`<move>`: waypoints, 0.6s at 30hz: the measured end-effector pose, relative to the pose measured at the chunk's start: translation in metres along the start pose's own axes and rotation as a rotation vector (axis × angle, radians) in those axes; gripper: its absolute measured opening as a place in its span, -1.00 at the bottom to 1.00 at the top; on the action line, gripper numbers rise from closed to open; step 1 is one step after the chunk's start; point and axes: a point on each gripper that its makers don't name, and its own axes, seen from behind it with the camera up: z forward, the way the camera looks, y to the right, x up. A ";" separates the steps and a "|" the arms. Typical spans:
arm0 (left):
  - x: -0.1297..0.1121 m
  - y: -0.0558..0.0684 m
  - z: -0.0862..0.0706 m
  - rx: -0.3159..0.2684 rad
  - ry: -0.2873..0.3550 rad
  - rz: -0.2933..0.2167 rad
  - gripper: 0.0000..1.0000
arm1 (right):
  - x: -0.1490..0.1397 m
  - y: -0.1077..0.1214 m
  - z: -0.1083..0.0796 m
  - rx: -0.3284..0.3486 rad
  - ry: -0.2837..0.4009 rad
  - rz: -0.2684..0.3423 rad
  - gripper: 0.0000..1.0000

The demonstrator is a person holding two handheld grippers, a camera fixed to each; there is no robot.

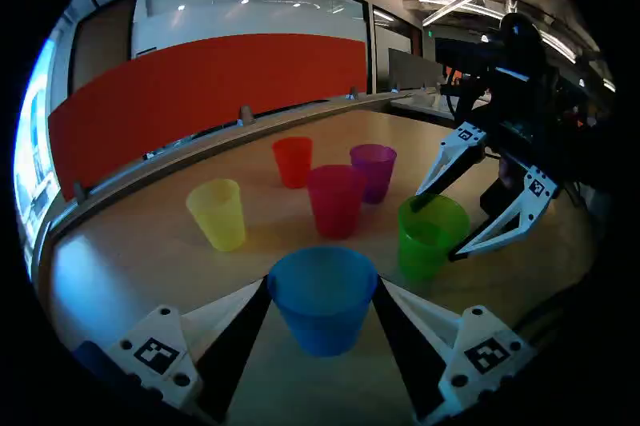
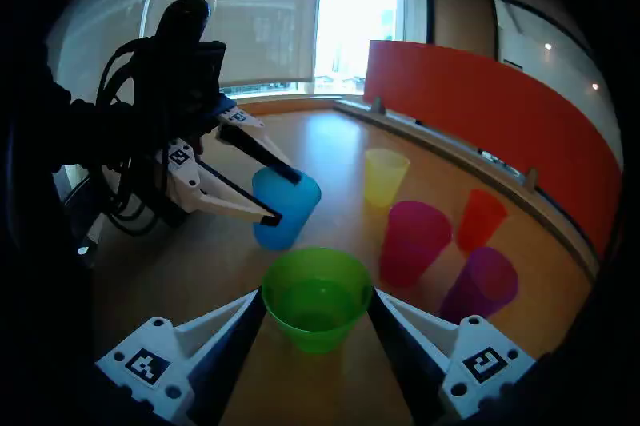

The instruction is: Pour water

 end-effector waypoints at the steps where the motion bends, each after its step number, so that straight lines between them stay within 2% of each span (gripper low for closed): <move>1: 0.000 0.000 0.000 0.001 0.001 0.002 0.76 | 0.000 0.000 0.000 0.000 0.000 0.002 0.85; 18: -0.001 0.005 0.001 -0.009 -0.003 0.023 0.76 | -0.008 0.003 -0.006 -0.016 -0.016 0.031 0.89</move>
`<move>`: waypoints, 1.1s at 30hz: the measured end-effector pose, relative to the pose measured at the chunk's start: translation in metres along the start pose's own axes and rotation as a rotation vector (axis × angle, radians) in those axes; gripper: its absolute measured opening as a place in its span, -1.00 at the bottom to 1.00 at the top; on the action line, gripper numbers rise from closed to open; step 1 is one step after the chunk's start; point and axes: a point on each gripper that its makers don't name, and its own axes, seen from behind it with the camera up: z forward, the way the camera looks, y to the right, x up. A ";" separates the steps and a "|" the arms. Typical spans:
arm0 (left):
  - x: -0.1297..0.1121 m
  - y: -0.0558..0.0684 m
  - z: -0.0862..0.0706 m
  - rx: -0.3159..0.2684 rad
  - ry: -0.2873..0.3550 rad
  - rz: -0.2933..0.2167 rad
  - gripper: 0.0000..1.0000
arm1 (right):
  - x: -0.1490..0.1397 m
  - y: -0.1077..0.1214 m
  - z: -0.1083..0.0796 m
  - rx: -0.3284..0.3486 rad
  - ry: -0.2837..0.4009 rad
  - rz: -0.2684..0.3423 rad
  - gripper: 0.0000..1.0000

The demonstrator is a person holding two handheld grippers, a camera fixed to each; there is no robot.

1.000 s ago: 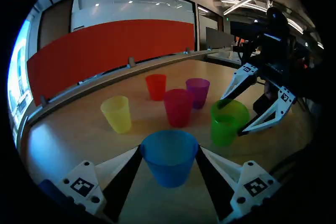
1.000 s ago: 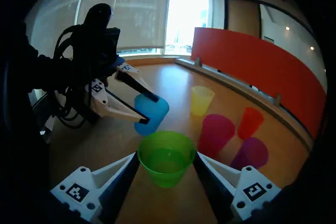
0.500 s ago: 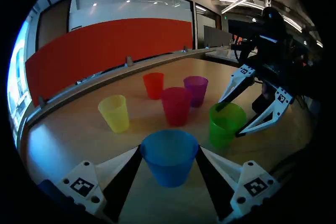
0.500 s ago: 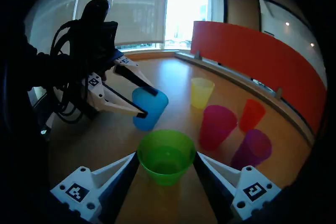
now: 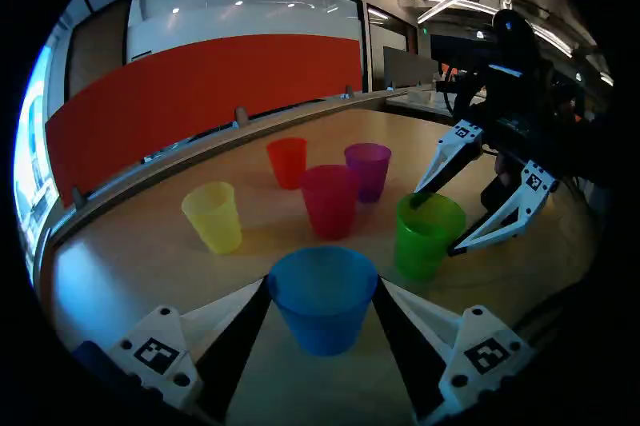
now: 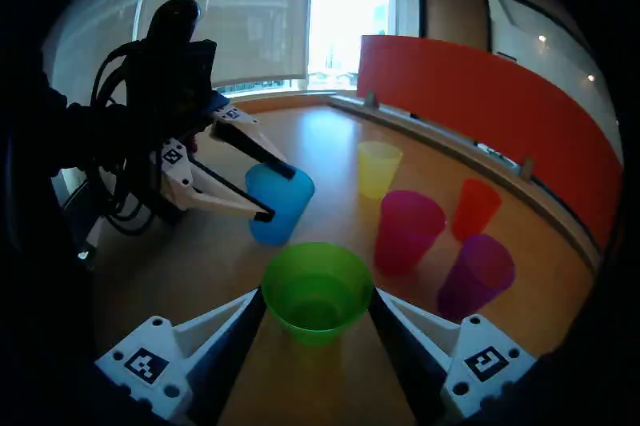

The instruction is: Pour water

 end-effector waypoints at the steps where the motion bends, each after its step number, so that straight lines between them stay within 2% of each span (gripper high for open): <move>1: 0.000 0.000 0.000 0.001 -0.001 0.002 0.76 | -0.001 0.000 0.000 -0.001 -0.001 0.001 0.90; 8: -0.002 0.001 0.000 -0.002 -0.011 0.009 0.76 | -0.007 0.001 -0.003 -0.010 -0.012 -0.002 0.99; 17: -0.004 0.002 -0.003 -0.001 -0.016 0.024 0.76 | -0.009 0.004 -0.008 -0.025 -0.007 0.000 1.00; 27: -0.020 -0.003 -0.009 0.022 -0.067 0.079 0.79 | -0.010 0.004 -0.017 -0.044 -0.007 -0.006 1.00; 33: -0.025 -0.002 -0.011 0.010 -0.082 0.057 0.79 | -0.012 0.004 -0.022 -0.055 -0.005 -0.008 1.00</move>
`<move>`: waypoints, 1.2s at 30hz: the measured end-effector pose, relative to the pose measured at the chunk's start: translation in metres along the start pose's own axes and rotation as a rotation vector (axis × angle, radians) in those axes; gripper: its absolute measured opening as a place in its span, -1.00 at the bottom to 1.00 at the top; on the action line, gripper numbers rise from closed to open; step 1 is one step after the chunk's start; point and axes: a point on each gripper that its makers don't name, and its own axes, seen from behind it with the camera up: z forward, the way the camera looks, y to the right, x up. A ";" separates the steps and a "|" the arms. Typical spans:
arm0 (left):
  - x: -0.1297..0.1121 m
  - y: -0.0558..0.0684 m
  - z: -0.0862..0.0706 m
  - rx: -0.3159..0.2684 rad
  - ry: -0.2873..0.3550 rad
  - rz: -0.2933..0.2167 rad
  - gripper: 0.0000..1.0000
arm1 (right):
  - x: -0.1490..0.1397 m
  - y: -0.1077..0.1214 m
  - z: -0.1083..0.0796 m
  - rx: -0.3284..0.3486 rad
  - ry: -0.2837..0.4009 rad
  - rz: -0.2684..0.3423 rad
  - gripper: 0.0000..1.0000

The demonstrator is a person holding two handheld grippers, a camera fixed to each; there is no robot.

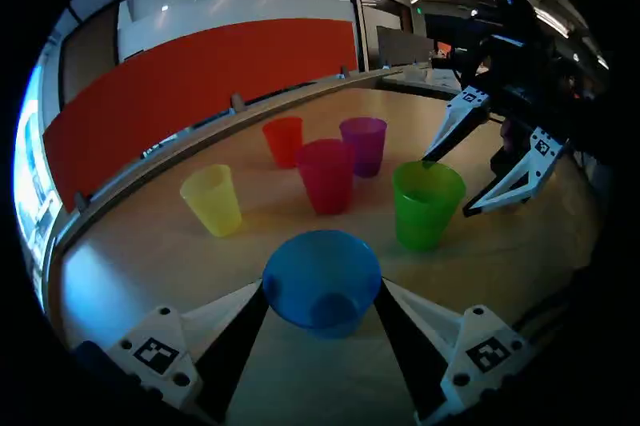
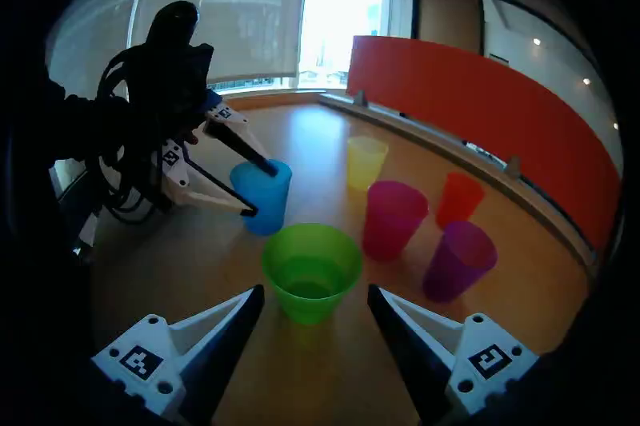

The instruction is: Pour water

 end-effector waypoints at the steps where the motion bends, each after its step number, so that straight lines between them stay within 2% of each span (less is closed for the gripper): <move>1: -0.001 0.000 0.000 -0.002 -0.004 -0.002 0.79 | 0.000 0.000 -0.001 -0.002 0.000 0.001 1.00; 11: -0.011 0.004 -0.002 -0.026 -0.048 -0.012 0.81 | -0.002 -0.004 -0.010 -0.017 0.008 0.014 1.00; 17: -0.017 0.004 -0.007 -0.019 -0.063 -0.007 0.81 | -0.003 -0.006 -0.014 -0.030 0.009 0.027 1.00; 23: -0.026 0.000 -0.017 0.008 -0.071 -0.011 0.81 | -0.003 -0.007 -0.020 -0.053 0.023 0.045 1.00; 29: -0.029 -0.005 -0.030 0.045 -0.055 -0.047 0.80 | -0.006 -0.006 -0.029 -0.089 0.038 0.077 1.00; 36: -0.033 -0.020 -0.049 0.121 -0.029 -0.083 0.81 | -0.008 0.003 -0.043 -0.156 0.064 0.128 1.00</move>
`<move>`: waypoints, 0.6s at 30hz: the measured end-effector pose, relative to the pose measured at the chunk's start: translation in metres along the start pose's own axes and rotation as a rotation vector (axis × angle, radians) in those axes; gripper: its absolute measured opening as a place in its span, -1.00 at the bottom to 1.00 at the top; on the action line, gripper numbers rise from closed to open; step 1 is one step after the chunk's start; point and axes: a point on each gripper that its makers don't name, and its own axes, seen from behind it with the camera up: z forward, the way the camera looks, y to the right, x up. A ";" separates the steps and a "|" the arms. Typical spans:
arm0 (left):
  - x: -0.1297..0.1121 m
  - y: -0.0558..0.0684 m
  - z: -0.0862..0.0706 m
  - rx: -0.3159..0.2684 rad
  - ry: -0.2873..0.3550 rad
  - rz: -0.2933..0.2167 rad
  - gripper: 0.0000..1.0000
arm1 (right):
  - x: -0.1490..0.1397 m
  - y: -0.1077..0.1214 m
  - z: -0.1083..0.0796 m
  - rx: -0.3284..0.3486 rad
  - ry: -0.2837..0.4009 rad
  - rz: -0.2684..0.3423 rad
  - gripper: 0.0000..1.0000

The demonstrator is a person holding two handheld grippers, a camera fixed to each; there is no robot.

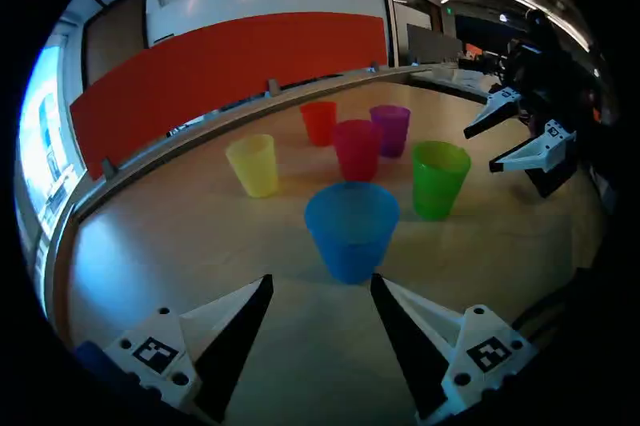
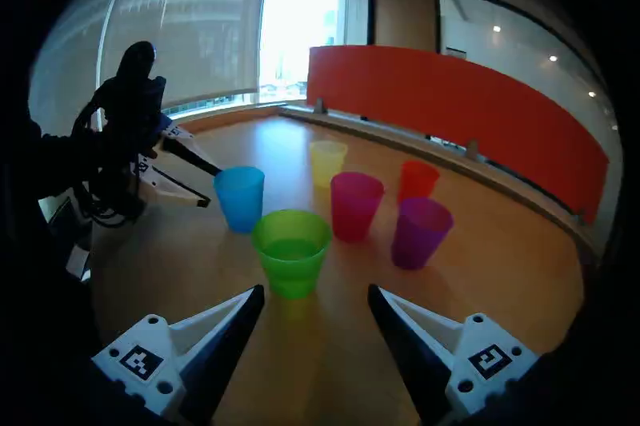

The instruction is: Pour water

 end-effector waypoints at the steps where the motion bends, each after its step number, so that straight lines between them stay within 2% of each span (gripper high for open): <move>1: 0.000 -0.002 -0.002 0.010 0.006 -0.007 0.81 | 0.001 0.002 -0.002 -0.013 0.008 0.008 1.00; 8: 0.005 -0.019 -0.020 0.086 0.067 -0.076 0.80 | 0.004 0.013 -0.014 -0.093 0.058 0.061 1.00; 18: 0.011 -0.051 -0.054 0.232 0.180 -0.157 0.81 | 0.017 0.044 -0.030 -0.261 0.147 0.079 1.00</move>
